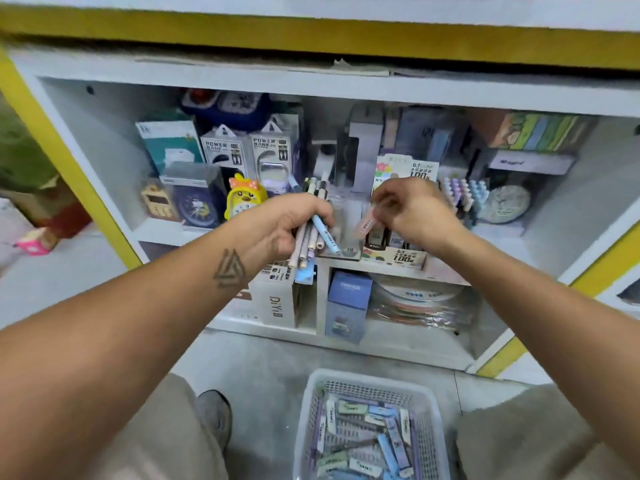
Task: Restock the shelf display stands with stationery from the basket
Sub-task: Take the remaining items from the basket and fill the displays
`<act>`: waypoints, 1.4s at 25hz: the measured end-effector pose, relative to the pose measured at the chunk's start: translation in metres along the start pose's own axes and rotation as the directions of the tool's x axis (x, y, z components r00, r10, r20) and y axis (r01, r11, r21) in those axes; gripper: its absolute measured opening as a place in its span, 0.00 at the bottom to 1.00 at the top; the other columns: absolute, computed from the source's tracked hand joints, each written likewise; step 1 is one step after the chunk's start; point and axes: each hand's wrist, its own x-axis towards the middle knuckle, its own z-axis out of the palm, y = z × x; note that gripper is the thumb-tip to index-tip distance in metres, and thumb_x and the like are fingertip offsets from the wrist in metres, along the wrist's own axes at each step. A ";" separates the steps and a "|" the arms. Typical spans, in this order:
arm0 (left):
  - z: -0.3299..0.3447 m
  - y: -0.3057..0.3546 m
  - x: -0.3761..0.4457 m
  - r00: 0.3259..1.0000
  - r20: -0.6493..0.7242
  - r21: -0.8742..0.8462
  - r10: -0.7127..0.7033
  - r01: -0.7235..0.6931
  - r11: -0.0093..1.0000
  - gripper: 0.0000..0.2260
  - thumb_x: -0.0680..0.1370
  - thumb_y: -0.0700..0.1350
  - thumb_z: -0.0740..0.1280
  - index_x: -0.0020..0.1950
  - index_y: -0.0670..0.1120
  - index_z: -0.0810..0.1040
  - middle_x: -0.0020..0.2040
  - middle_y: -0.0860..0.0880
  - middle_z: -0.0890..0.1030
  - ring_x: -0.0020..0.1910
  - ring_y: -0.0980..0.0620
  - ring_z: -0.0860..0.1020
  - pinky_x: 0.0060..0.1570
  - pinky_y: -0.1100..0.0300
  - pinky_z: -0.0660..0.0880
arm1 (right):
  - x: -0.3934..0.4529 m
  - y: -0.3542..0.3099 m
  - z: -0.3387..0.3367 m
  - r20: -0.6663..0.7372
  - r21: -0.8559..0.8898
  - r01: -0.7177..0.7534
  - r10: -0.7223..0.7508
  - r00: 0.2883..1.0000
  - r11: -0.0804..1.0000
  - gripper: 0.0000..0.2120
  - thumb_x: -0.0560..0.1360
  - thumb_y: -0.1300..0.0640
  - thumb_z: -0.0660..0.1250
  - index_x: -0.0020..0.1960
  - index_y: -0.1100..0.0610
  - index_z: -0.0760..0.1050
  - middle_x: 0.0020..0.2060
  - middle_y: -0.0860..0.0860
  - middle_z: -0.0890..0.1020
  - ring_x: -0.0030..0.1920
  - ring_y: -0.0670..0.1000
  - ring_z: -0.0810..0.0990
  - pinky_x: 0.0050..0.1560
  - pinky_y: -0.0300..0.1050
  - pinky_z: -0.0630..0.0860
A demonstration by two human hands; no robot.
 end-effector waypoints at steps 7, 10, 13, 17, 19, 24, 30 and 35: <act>-0.031 -0.013 0.024 0.998 -0.064 -0.062 -0.020 0.017 0.998 0.09 0.70 0.31 0.63 0.30 0.41 0.71 0.30 0.43 0.71 0.27 0.47 0.70 0.27 0.60 0.70 | 0.013 0.004 0.035 0.103 -0.131 0.137 -0.124 0.987 0.982 0.06 0.78 0.62 0.67 0.50 0.58 0.82 0.43 0.50 0.82 0.46 0.53 0.80 0.46 0.46 0.77; -0.035 -0.014 0.026 0.999 -0.035 -0.064 -0.017 0.014 0.998 0.08 0.69 0.32 0.63 0.31 0.40 0.71 0.30 0.43 0.72 0.27 0.47 0.70 0.25 0.62 0.70 | 0.014 0.005 0.038 0.170 -0.168 0.120 -0.091 0.981 0.978 0.06 0.79 0.61 0.66 0.51 0.57 0.82 0.47 0.52 0.83 0.46 0.54 0.81 0.50 0.53 0.80; -0.039 -0.015 0.026 0.999 -0.027 -0.068 -0.027 0.025 0.997 0.08 0.69 0.32 0.63 0.31 0.41 0.71 0.29 0.42 0.72 0.27 0.47 0.70 0.23 0.62 0.70 | 0.017 0.002 0.037 0.218 -0.122 0.039 -0.012 0.976 0.992 0.04 0.77 0.58 0.69 0.50 0.55 0.83 0.46 0.50 0.83 0.46 0.52 0.81 0.50 0.51 0.81; -0.039 -0.015 0.023 0.999 -0.026 -0.047 -0.036 0.035 0.998 0.08 0.69 0.33 0.63 0.31 0.40 0.71 0.29 0.42 0.72 0.25 0.47 0.69 0.22 0.63 0.69 | 0.026 -0.003 0.027 0.215 -0.098 0.013 0.008 0.977 0.995 0.04 0.77 0.60 0.70 0.50 0.56 0.84 0.43 0.47 0.83 0.46 0.49 0.81 0.48 0.43 0.78; -0.039 -0.014 0.022 0.999 -0.026 -0.050 -0.041 0.040 0.998 0.08 0.69 0.33 0.63 0.31 0.40 0.71 0.29 0.42 0.72 0.25 0.47 0.69 0.22 0.63 0.69 | 0.030 -0.001 0.022 0.229 -0.115 -0.013 0.039 0.973 0.993 0.07 0.76 0.63 0.70 0.50 0.55 0.84 0.44 0.47 0.83 0.47 0.48 0.81 0.47 0.40 0.76; -0.035 -0.012 0.021 0.999 -0.039 -0.086 -0.028 0.024 0.996 0.08 0.69 0.32 0.63 0.31 0.40 0.71 0.29 0.43 0.72 0.27 0.47 0.71 0.22 0.62 0.70 | 0.032 0.000 0.025 0.238 -0.278 0.053 0.015 0.971 0.959 0.13 0.79 0.64 0.62 0.57 0.53 0.81 0.55 0.53 0.80 0.50 0.55 0.80 0.46 0.44 0.76; -0.034 -0.018 0.019 0.998 -0.049 -0.050 -0.043 0.040 0.998 0.06 0.68 0.32 0.64 0.32 0.40 0.72 0.30 0.42 0.71 0.29 0.46 0.71 0.23 0.62 0.70 | 0.026 -0.004 0.033 0.355 -0.434 0.240 -0.080 0.931 0.869 0.20 0.76 0.71 0.63 0.59 0.52 0.79 0.55 0.54 0.80 0.52 0.57 0.79 0.51 0.51 0.80; -0.036 -0.021 0.017 0.997 -0.047 -0.059 -0.055 0.052 0.997 0.06 0.68 0.31 0.65 0.35 0.40 0.73 0.33 0.42 0.72 0.32 0.45 0.72 0.23 0.61 0.71 | 0.022 -0.006 0.032 0.357 -0.323 0.219 -0.096 0.929 0.921 0.16 0.79 0.66 0.63 0.60 0.51 0.81 0.55 0.53 0.82 0.53 0.55 0.81 0.54 0.48 0.80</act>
